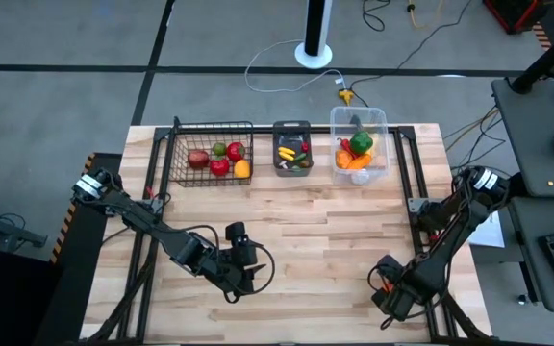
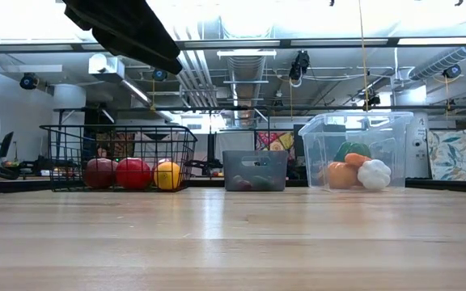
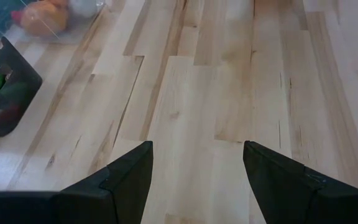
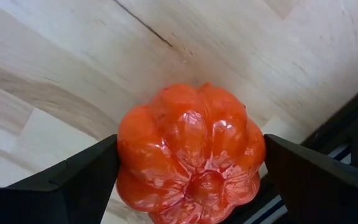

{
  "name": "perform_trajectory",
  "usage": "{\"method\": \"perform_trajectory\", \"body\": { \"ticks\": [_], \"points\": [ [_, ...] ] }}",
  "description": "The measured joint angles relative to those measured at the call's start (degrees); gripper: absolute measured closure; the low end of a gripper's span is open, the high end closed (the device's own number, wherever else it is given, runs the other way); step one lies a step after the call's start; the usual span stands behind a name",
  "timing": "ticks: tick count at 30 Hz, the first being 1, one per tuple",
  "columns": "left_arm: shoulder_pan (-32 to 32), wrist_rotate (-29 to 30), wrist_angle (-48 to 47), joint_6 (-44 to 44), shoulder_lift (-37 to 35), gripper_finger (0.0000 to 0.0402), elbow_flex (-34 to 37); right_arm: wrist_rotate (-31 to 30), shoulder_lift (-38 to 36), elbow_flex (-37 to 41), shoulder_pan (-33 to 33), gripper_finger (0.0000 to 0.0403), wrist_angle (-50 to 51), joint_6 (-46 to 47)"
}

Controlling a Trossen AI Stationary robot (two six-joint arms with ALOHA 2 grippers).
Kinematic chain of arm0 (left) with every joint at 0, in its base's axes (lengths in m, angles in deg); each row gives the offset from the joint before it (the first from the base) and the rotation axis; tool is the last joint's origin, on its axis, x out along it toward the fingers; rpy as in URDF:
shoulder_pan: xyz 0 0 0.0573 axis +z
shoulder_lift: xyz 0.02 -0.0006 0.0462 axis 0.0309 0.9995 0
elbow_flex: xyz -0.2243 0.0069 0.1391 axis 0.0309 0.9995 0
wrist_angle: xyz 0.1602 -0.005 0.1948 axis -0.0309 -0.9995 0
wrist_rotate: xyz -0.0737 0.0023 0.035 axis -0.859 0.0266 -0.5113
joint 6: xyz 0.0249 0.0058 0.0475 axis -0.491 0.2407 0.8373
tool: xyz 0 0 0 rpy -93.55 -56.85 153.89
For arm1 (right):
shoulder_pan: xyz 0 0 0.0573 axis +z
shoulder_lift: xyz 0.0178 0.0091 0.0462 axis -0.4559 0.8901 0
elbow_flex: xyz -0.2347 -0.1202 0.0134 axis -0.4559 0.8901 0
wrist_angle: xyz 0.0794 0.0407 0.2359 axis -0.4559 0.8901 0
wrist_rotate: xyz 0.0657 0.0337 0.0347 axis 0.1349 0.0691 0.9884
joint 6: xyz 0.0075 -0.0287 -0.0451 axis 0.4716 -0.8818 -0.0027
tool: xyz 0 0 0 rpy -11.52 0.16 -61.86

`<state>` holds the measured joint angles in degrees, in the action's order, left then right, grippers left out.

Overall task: Sort produce into baskets
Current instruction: Put the pumpkin into the transparent bin

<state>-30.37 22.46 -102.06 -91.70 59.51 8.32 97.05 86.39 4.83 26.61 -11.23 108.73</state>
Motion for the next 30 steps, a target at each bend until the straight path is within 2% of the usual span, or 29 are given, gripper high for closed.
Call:
{"method": "perform_trajectory", "body": {
  "ticks": [30],
  "points": [
    [0.0, 0.0, 0.1, 0.0, 0.0, 0.017, 0.0, -0.3, -0.8, -0.4, -0.1, 0.0032, 0.0, 2.6]
  ]
}}
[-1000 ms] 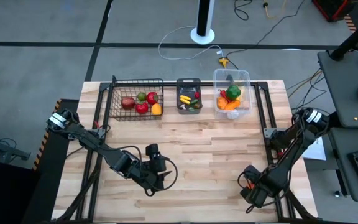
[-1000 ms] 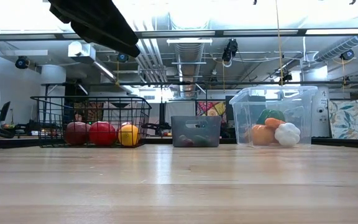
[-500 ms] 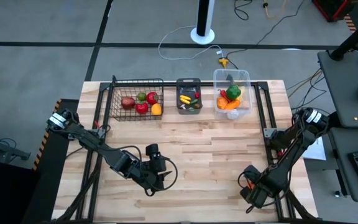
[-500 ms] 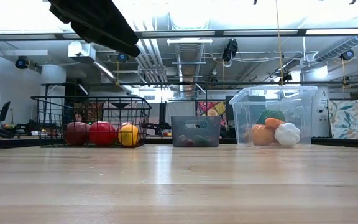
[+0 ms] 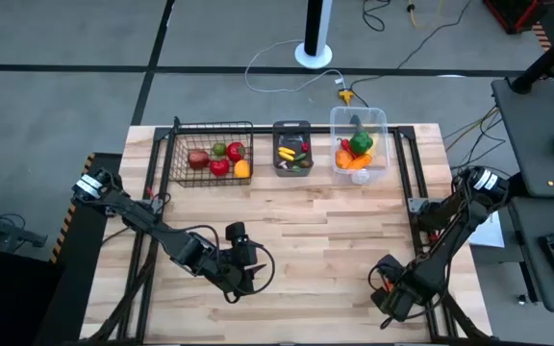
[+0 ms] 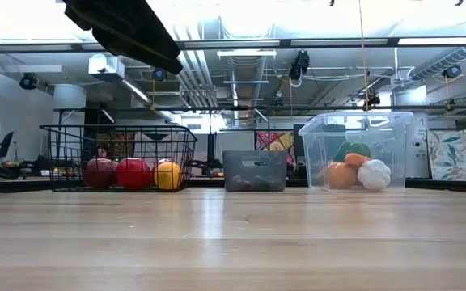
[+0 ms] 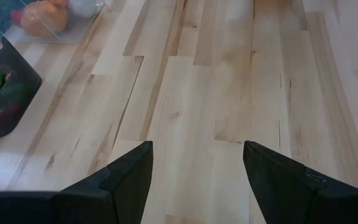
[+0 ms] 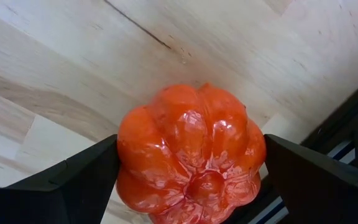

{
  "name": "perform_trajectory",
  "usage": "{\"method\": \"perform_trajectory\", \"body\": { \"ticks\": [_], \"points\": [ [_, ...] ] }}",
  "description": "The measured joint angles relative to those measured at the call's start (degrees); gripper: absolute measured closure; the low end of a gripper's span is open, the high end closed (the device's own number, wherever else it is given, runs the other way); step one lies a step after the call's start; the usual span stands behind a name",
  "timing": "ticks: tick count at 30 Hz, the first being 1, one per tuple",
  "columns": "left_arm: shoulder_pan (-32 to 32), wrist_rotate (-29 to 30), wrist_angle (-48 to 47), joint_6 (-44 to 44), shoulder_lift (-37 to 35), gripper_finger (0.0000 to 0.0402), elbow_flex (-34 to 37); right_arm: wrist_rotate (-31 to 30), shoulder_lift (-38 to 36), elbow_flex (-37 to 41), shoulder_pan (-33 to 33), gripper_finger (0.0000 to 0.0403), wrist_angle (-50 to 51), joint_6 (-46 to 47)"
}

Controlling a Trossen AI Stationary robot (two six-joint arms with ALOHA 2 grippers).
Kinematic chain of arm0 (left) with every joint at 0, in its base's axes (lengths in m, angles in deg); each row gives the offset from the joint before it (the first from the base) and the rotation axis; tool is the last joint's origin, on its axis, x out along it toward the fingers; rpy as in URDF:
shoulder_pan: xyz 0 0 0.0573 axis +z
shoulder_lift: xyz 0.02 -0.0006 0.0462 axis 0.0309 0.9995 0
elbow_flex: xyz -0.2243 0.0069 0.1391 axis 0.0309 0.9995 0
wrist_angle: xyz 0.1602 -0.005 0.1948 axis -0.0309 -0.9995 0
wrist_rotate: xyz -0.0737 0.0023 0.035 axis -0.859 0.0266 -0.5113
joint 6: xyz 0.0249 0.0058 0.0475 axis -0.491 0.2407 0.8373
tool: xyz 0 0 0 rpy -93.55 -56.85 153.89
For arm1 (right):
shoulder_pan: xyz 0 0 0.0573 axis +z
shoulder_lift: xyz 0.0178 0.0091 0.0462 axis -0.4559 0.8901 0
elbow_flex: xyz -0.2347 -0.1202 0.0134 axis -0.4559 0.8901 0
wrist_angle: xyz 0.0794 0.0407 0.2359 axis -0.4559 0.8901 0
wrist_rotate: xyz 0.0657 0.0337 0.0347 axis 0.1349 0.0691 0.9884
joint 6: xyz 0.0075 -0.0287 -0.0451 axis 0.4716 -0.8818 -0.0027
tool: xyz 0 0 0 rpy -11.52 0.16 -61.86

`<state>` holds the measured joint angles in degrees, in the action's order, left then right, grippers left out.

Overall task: Sort produce into baskets
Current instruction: Put the pumpkin into the transparent bin

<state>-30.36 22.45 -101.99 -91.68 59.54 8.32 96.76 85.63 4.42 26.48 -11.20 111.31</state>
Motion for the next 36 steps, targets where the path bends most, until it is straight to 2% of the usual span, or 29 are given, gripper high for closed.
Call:
{"method": "perform_trajectory", "body": {
  "ticks": [16, 29, 36],
  "points": [
    [0.0, 0.0, 0.0, -0.4, 0.0, 0.017, 0.0, 0.1, -0.1, 0.0, 0.0, 0.0032, 0.2, 1.4],
    [0.0, 0.0, 0.0, -0.7, 0.0, 0.017, 0.0, 3.0, -0.3, 0.5, -0.6, 0.0032, -0.8, -0.9],
    [0.0, 0.0, 0.0, -1.5, 0.0, 0.017, 0.0, 2.0, -0.3, 1.0, -0.6, 0.0034, -1.1, -0.5]
  ]
}}
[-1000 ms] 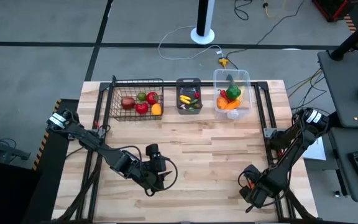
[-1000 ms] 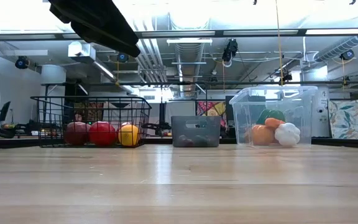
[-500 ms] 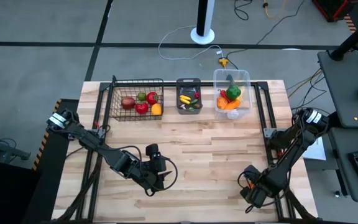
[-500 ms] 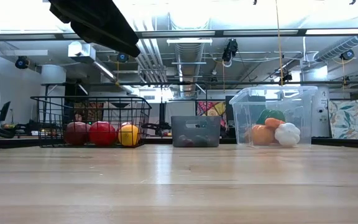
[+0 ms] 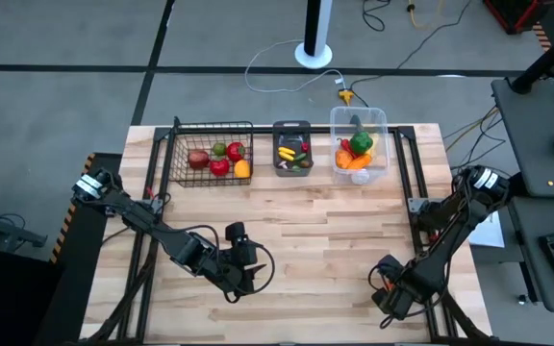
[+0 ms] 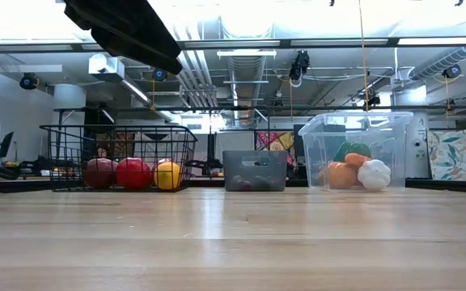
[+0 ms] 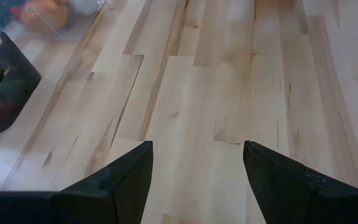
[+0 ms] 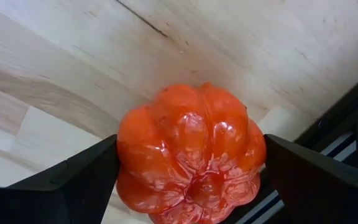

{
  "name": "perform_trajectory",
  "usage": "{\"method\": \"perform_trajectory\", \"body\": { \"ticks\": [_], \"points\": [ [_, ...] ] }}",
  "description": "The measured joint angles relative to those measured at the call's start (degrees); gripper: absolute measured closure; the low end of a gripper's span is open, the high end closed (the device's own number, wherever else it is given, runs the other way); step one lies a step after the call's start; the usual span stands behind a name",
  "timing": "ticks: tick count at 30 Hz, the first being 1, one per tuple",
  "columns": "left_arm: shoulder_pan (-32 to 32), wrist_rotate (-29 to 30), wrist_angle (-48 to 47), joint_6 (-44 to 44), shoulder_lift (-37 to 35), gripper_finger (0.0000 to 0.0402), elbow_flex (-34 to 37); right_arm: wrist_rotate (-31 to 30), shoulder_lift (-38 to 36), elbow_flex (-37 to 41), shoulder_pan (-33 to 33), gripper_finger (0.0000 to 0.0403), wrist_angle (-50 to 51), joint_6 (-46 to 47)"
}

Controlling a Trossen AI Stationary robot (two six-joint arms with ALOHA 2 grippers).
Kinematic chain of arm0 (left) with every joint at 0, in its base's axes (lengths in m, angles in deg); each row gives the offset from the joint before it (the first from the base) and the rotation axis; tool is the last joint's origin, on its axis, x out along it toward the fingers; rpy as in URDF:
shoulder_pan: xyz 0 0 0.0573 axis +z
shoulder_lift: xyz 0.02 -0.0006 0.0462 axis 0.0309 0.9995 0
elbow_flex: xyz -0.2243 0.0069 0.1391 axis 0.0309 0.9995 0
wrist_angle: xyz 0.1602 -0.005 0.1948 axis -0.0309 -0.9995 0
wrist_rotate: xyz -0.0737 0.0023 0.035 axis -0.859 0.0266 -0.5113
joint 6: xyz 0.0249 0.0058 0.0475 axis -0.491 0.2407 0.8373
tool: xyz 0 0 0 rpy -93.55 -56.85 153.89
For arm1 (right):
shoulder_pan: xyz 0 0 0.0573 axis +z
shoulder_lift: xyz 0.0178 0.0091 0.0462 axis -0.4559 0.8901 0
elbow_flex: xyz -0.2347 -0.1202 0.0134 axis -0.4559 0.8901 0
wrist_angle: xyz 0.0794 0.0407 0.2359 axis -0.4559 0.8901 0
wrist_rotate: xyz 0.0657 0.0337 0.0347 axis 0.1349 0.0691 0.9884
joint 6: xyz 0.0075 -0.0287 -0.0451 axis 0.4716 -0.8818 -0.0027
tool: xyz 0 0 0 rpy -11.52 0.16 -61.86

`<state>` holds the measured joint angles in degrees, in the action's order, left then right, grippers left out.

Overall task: Sort produce into baskets
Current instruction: Put the pumpkin into the transparent bin

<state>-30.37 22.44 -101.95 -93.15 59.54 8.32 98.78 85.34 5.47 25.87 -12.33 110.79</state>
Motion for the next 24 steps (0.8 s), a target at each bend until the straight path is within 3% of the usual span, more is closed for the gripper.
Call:
{"method": "perform_trajectory", "body": {
  "ticks": [8, 15, 24],
  "points": [
    [0.0, 0.0, 0.0, 0.0, 0.0, 0.017, 0.0, -2.1, -1.5, 0.0, 0.0, 0.0058, 0.5, 0.0],
    [0.0, 0.0, 0.0, 0.0, 0.0, 0.017, 0.0, -15.1, -2.6, -1.8, -1.5, 0.0055, 0.7, -0.6],
    [0.0, 0.0, 0.0, 0.0, 0.0, 0.017, 0.0, -26.3, -2.8, -3.1, -6.2, 0.0054, -0.2, -9.0]
  ]
}}
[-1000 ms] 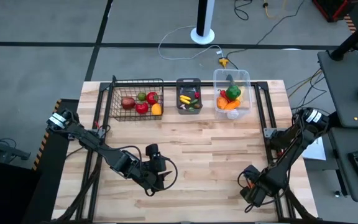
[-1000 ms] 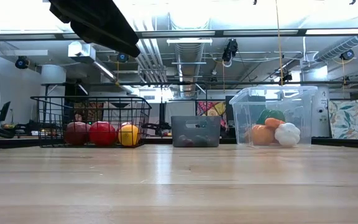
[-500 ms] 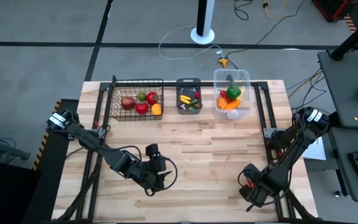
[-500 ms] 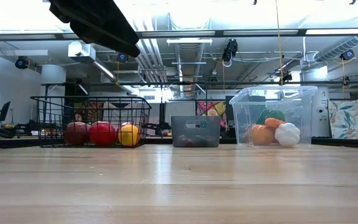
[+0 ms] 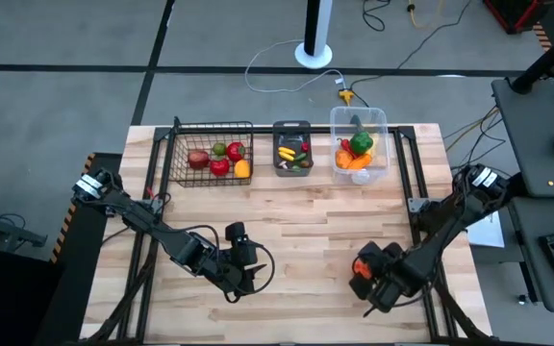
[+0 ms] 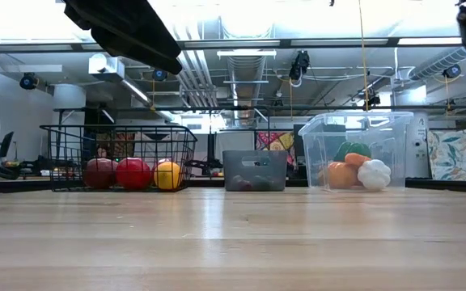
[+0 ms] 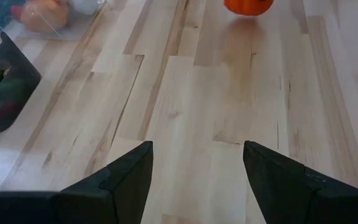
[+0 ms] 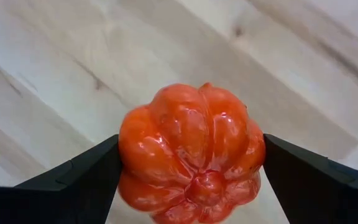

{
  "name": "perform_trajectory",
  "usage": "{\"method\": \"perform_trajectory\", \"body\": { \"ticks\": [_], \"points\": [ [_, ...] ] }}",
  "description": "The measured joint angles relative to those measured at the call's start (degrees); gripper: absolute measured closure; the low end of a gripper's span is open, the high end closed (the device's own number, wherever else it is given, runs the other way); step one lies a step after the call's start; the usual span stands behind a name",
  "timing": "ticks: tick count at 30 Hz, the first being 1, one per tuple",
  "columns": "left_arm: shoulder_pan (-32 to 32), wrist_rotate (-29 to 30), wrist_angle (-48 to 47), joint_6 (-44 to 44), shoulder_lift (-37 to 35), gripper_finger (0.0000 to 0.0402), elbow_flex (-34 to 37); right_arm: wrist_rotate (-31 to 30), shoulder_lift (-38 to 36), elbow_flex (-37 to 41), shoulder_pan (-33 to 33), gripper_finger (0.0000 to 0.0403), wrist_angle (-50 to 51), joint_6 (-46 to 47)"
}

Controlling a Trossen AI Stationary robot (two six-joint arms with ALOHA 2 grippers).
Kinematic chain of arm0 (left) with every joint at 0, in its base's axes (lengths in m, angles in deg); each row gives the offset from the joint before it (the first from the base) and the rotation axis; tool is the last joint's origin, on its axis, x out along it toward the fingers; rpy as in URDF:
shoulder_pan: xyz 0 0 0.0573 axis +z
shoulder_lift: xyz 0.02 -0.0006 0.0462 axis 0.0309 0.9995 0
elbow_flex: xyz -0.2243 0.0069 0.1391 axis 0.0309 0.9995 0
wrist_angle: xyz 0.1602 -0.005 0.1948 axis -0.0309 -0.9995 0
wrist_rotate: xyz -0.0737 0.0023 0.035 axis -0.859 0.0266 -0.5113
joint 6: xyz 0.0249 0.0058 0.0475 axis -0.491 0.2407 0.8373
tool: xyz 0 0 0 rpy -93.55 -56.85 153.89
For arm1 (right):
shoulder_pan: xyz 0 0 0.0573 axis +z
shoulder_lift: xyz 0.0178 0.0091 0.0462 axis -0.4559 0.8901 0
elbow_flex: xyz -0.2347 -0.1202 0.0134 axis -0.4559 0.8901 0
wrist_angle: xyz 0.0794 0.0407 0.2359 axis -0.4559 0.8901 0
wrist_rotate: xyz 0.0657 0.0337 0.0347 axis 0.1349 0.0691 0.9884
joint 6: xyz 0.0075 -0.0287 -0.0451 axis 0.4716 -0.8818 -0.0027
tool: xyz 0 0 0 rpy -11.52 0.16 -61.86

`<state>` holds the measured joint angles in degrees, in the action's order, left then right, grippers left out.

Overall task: Sort produce into baskets
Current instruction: Put the pumpkin into the transparent bin

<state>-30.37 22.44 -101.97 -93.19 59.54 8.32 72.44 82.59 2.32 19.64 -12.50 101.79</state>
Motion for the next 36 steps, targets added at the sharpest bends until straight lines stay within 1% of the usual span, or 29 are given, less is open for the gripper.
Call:
{"method": "perform_trajectory", "body": {
  "ticks": [7, 9, 12, 15, 18, 21, 24, 29, 31, 36],
  "points": [
    [0.0, 0.0, 0.0, 0.0, 0.0, 0.017, 0.0, -6.4, -1.2, 0.0, -1.3, 0.0054, -0.3, -2.1],
    [0.0, 0.0, 0.0, -0.1, 0.0, 0.017, 0.0, -9.0, -2.3, 0.0, -1.3, 0.0054, -0.3, -2.2],
    [0.0, 0.0, 0.0, -0.2, 0.0, 0.017, 0.0, -14.5, -4.8, -0.2, -1.9, 0.0053, -0.5, -3.6],
    [0.0, 0.0, 0.0, -0.5, 0.0, 0.017, 0.0, -20.9, -7.9, -1.2, -4.0, 0.0053, -1.1, -8.5],
    [0.0, 0.0, 0.0, -0.6, 0.0, 0.017, 0.0, -26.7, -11.2, -3.1, -8.0, 0.0053, -1.4, -17.6],
    [0.0, 0.0, 0.0, -1.1, 0.0, 0.017, 0.0, -30.7, -13.9, -5.6, -14.2, 0.0053, -1.4, -28.8],
    [0.0, 0.0, 0.0, -1.6, 0.0, 0.017, 0.0, -34.1, -16.1, -8.4, -22.3, 0.0053, -1.0, -39.7],
    [0.0, 0.0, 0.0, -3.2, 0.0, 0.017, 0.0, -34.4, -18.4, -12.2, -40.0, 0.0053, 0.2, -53.9],
    [0.0, 0.0, 0.0, -3.7, 0.0, 0.017, 0.0, -32.1, -18.7, -12.8, -48.2, 0.0053, 0.2, -59.0],
    [-0.2, 0.0, -0.1, -6.8, 0.0, 0.017, 0.0, -19.4, -18.4, -12.2, -68.1, 0.0053, -0.4, -69.0]
  ]
}}
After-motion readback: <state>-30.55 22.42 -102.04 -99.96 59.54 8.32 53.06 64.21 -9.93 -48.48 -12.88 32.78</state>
